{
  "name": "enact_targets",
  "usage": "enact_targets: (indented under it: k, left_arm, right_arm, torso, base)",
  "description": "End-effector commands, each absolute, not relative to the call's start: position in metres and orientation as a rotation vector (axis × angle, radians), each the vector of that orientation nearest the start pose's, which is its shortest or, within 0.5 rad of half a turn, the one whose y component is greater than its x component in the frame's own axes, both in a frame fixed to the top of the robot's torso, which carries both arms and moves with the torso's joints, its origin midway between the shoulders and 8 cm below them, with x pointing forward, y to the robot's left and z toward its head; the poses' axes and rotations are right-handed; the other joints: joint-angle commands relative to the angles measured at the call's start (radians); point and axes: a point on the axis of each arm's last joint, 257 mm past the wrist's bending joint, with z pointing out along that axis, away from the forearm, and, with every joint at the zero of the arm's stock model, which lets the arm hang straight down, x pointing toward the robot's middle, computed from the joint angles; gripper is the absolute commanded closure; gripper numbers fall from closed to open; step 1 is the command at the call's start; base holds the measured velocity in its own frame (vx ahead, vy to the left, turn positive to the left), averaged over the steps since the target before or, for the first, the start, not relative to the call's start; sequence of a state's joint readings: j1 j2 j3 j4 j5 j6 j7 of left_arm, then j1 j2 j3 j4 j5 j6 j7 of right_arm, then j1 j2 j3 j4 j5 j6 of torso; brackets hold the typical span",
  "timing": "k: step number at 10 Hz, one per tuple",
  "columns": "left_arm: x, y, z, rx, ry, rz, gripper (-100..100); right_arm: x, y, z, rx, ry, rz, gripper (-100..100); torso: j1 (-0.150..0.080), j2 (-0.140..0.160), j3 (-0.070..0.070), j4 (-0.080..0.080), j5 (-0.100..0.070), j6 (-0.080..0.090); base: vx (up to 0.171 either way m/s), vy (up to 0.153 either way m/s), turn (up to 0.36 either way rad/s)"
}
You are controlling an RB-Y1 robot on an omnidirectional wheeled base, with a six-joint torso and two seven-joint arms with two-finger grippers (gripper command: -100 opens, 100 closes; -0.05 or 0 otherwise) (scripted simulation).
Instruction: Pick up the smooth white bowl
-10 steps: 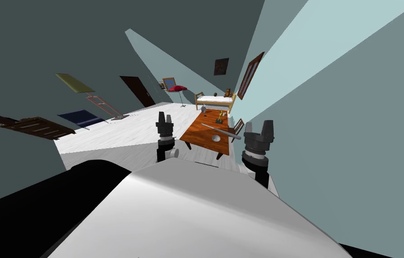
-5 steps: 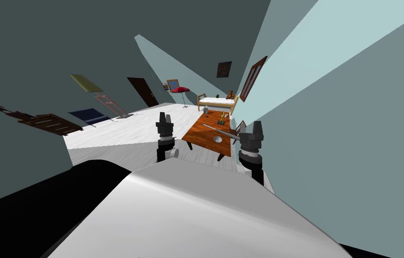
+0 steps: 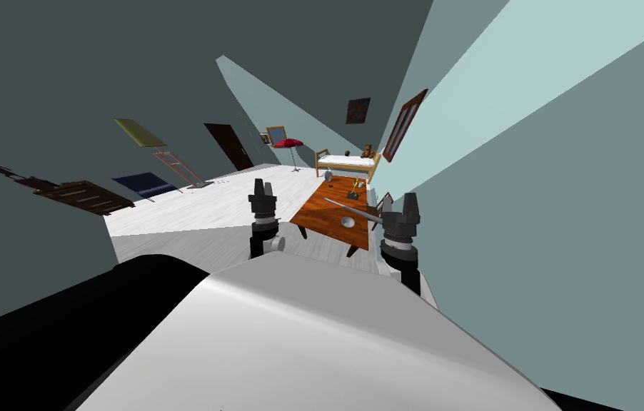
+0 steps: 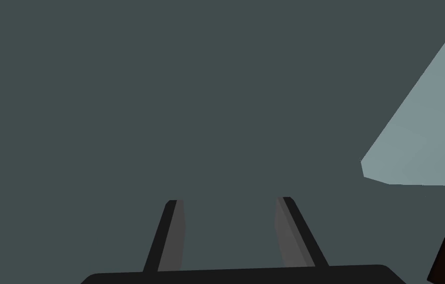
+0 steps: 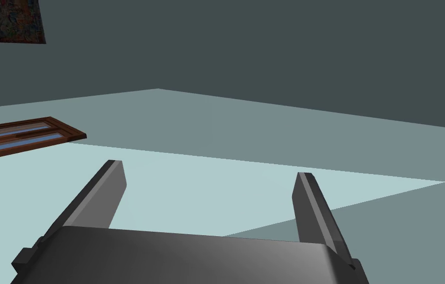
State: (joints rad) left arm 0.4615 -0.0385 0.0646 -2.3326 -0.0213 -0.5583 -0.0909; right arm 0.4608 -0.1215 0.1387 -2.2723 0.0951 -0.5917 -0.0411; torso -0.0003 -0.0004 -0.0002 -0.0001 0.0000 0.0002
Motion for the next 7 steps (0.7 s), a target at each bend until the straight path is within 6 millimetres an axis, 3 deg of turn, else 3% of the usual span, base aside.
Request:
enact_targets:
  k: [1,3,7]
  left_arm:
    - [0.319,0.291,0.070,-0.517,0.510,-1.178,0]
    - [0.319,0.291,0.070,-0.517,0.510,-1.178,0]
    - [0.319,0.291,0.070,-0.517,0.510,-1.178,0]
  right_arm:
    - [0.334,-0.201,0.042,0.446,0.686,1.468,-100]
    - [0.347,-0.187,0.023,0.403,0.773,1.447,-100]
    - [0.347,-0.187,0.023,0.403,0.773,1.447,-100]
  torso:
    - [0.000,0.000,0.000,0.000,0.000,0.000]
    - [0.000,0.000,0.000,0.000,0.000,0.000]
    - [0.000,0.000,0.000,0.000,0.000,0.000]
  base:
    - [-0.010,-0.011,-0.032]
    - [0.011,0.014,0.040]
    - [0.002,0.003,0.008]
